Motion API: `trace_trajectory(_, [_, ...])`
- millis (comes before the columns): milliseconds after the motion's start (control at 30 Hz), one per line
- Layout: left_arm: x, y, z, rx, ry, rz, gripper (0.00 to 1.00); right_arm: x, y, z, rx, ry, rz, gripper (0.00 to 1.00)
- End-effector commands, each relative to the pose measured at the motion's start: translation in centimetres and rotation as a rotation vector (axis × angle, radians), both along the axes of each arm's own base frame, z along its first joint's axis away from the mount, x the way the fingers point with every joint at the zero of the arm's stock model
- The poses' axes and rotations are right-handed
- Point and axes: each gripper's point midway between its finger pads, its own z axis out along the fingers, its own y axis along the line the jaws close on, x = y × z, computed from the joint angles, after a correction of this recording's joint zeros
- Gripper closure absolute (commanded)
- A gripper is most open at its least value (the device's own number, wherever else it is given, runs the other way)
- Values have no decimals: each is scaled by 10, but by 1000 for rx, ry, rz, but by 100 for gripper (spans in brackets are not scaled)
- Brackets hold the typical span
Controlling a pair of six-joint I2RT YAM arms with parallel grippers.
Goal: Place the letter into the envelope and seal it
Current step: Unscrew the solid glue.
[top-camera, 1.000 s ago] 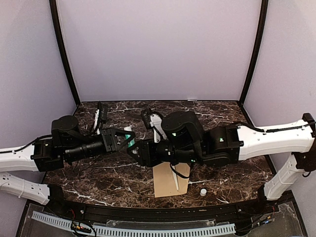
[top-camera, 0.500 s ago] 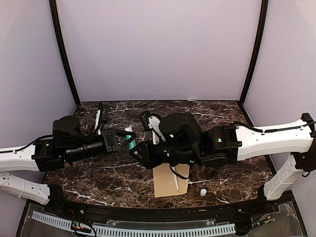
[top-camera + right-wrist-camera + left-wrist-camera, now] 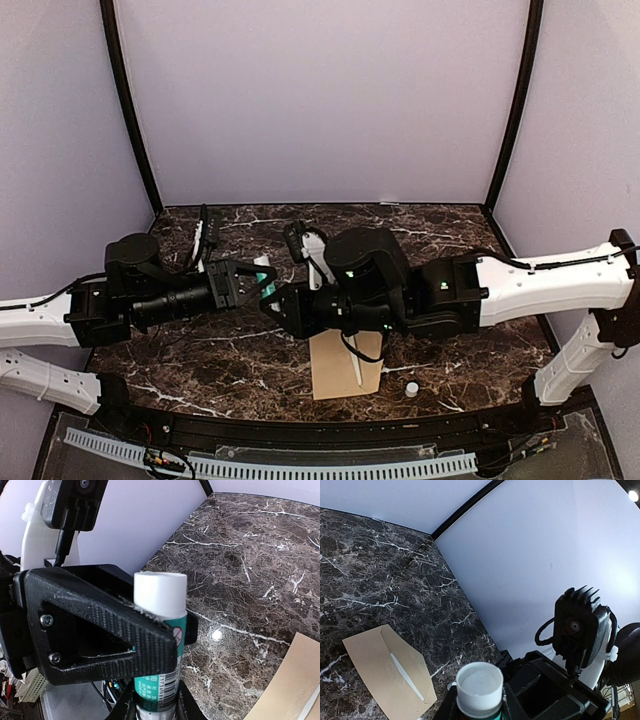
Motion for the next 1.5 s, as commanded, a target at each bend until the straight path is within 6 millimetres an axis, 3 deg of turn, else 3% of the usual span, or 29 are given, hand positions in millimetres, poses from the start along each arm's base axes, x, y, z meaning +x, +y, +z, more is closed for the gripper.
trace_trajectory(0, [-5,-1,23,-73,-42,-31,100,-4,1,12,55,-2,23,76])
trace_trajectory(200, [-6,0,24,-86,-44,-33,100,-5,1,10,49,-1,31,74])
trace_trajectory(500, [-17,-2,33,-135,-90,-97,100,-9,-7,32,182,19,70,100])
trace_trajectory(667, [-34,-7,46,-183,-171,-202,100,-17,-12,58,333,54,141,100])
trace_trajectory(867, [-68,-13,77,-295,-296,-396,100,-40,-22,93,518,85,285,100])
trace_trajectory(1100, [-97,-17,98,-371,-374,-568,100,-64,-29,115,637,80,440,100])
trace_trajectory(1400, [-105,-20,101,-380,-389,-628,100,-65,-33,115,645,62,446,100])
trace_trajectory(1467, [-100,-19,99,-374,-386,-594,100,-62,-34,113,628,55,419,91])
